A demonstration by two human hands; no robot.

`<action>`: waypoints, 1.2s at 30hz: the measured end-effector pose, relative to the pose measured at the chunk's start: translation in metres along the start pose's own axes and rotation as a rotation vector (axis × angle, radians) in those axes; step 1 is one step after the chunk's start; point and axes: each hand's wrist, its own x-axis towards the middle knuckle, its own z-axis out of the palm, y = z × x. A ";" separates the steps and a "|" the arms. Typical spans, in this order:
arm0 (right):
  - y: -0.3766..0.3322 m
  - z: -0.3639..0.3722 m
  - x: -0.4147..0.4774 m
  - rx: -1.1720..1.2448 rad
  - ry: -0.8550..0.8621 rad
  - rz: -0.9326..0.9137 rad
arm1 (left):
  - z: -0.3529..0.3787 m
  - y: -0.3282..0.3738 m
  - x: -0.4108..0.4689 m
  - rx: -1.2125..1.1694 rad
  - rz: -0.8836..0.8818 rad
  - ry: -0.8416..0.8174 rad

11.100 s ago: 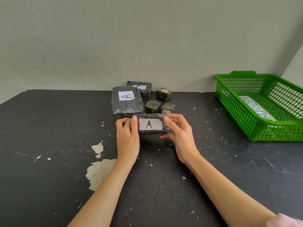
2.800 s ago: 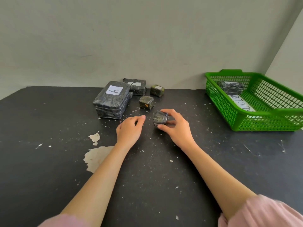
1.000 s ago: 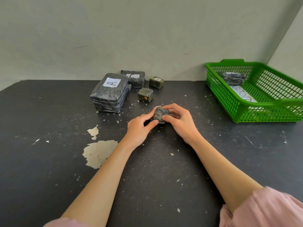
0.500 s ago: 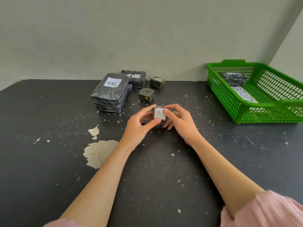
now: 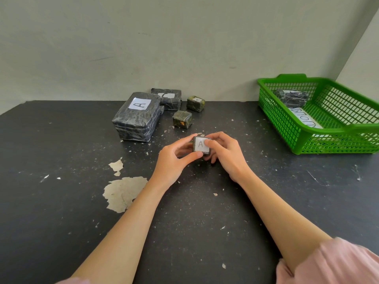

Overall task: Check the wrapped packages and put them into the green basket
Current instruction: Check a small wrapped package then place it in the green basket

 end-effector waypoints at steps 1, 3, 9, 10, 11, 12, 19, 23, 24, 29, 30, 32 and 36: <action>0.000 0.000 0.000 -0.004 -0.006 0.003 | 0.000 0.000 0.000 0.001 -0.006 0.000; -0.001 -0.001 0.000 0.001 -0.021 0.004 | -0.001 0.000 0.000 -0.006 -0.016 0.003; 0.001 -0.002 0.002 -0.016 -0.055 0.015 | -0.002 0.001 0.000 -0.026 -0.033 -0.011; 0.002 -0.002 0.002 -0.024 -0.052 0.018 | -0.003 0.001 0.000 -0.027 -0.037 -0.017; 0.002 -0.001 0.002 -0.023 -0.049 0.015 | -0.003 0.001 0.000 -0.029 -0.040 -0.022; 0.002 -0.001 0.002 -0.018 -0.047 0.012 | -0.003 0.001 0.000 -0.029 -0.040 -0.026; 0.002 -0.003 0.001 -0.002 -0.087 -0.005 | -0.003 -0.001 0.000 0.015 -0.017 -0.008; 0.002 -0.003 0.000 0.000 -0.087 -0.016 | -0.003 -0.001 -0.001 0.036 0.003 0.002; 0.001 -0.002 0.000 -0.003 -0.089 -0.017 | -0.003 -0.001 -0.001 0.048 0.008 0.007; -0.001 -0.002 -0.002 0.008 -0.107 -0.014 | 0.000 0.003 -0.001 0.107 -0.020 0.118; -0.002 -0.002 -0.002 0.007 -0.122 -0.020 | 0.000 0.004 -0.001 0.118 -0.026 0.150; -0.002 -0.002 -0.001 0.015 -0.146 -0.028 | 0.001 0.005 -0.001 0.088 -0.053 0.190; -0.001 -0.002 0.001 -0.012 -0.147 0.006 | -0.001 0.004 0.000 0.004 -0.131 0.179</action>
